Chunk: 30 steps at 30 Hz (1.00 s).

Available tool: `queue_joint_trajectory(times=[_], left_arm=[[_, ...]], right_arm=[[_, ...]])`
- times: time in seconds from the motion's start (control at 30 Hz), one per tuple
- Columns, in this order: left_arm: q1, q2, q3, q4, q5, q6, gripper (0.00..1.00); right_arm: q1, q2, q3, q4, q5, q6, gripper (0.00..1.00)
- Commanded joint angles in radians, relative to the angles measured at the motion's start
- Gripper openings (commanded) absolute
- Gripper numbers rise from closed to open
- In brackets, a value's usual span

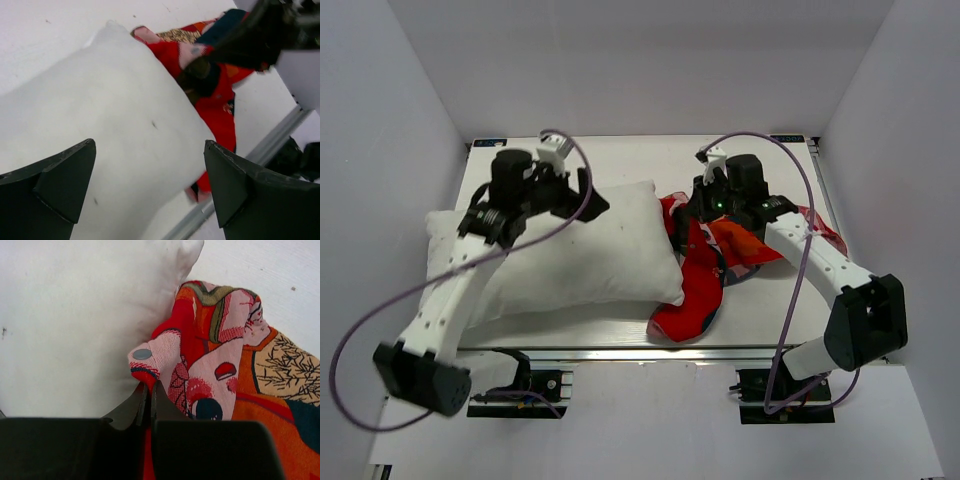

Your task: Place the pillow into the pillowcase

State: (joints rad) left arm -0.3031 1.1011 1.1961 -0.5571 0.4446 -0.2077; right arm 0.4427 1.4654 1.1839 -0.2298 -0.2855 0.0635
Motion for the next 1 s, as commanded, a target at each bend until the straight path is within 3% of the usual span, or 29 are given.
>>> queue_joint_trajectory(times=[0.0, 0.33, 0.5, 0.63, 0.67, 0.77, 0.8, 0.9, 0.97], left_arm=[[-0.007, 0.208, 0.163, -0.010, -0.024, 0.079, 0.98], [-0.160, 0.687, 0.554, -0.228, -0.245, 0.250, 0.98], [-0.189, 0.799, 0.574, -0.311, -0.319, 0.306, 0.98], [-0.195, 0.796, 0.462, -0.297, -0.391, 0.320, 0.95], [-0.197, 0.783, 0.407, -0.275, -0.403, 0.320, 0.91], [-0.197, 0.770, 0.321, -0.235, -0.420, 0.312, 0.57], [-0.197, 0.766, 0.304, -0.224, -0.419, 0.303, 0.36], [-0.197, 0.738, 0.228, -0.172, -0.400, 0.280, 0.04], [-0.197, 0.705, 0.191, -0.130, -0.354, 0.260, 0.00]], right_arm=[[0.001, -0.082, -0.049, 0.037, 0.020, -0.017, 0.00], [-0.001, -0.116, -0.102, 0.047, 0.029, -0.030, 0.00], [-0.001, -0.103, -0.090, 0.040, 0.029, -0.037, 0.00], [-0.002, -0.099, -0.095, 0.047, 0.031, -0.037, 0.00], [-0.001, -0.096, -0.096, 0.047, 0.028, -0.036, 0.00], [-0.001, -0.088, -0.093, 0.046, 0.025, -0.033, 0.00], [-0.001, -0.085, -0.087, 0.044, 0.025, -0.033, 0.00], [-0.002, -0.079, -0.076, 0.043, 0.026, -0.033, 0.00], [-0.001, -0.082, -0.075, 0.043, 0.028, -0.034, 0.00]])
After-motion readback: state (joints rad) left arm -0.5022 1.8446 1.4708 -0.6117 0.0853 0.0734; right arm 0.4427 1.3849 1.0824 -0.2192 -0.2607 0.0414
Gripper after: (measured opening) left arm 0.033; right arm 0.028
